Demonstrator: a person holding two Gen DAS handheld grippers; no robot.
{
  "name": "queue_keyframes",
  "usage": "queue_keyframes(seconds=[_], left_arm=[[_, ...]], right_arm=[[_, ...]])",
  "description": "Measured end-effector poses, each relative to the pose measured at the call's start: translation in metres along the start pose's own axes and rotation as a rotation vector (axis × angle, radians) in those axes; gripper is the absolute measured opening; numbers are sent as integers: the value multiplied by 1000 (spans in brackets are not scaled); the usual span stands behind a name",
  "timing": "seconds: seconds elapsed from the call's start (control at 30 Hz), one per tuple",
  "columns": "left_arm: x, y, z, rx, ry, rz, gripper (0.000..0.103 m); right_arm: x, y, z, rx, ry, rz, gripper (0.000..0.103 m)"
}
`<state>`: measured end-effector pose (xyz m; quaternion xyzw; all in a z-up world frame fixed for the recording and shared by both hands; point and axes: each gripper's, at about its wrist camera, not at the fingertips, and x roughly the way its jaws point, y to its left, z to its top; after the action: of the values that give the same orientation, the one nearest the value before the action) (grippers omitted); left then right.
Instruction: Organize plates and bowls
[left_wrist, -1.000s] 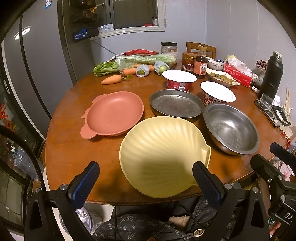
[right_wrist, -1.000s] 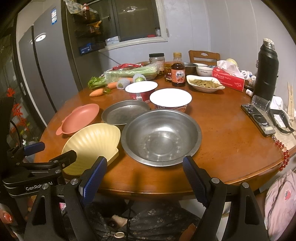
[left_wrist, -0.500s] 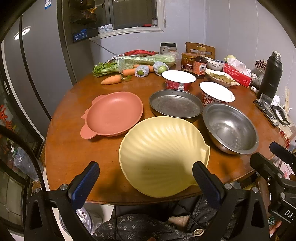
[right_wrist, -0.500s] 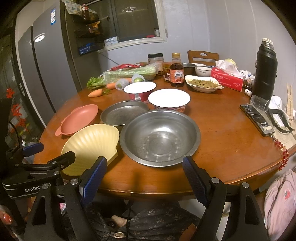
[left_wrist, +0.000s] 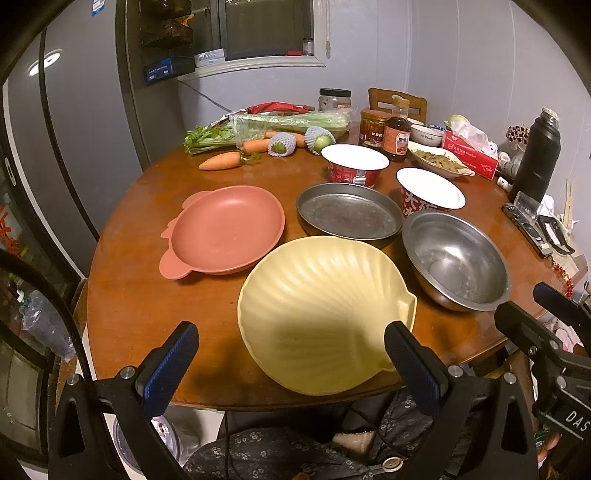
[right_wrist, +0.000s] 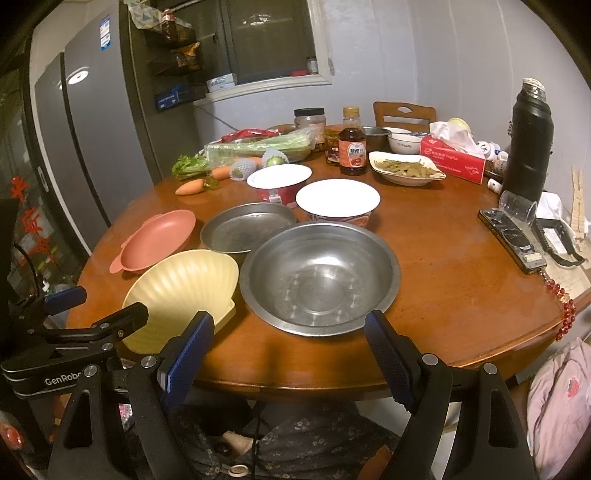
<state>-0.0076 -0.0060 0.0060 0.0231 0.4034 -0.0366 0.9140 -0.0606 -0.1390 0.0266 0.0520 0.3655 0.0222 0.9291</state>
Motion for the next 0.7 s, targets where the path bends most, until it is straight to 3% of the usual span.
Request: queue_keyframes(seconds=[0.3, 0.7], left_arm=[[4, 29, 12, -58, -10, 9, 101], [24, 78, 33, -156, 19, 40, 101]], right_arm=[[6, 14, 22, -40, -19, 12, 85], [34, 64, 84, -162, -40, 91, 85]])
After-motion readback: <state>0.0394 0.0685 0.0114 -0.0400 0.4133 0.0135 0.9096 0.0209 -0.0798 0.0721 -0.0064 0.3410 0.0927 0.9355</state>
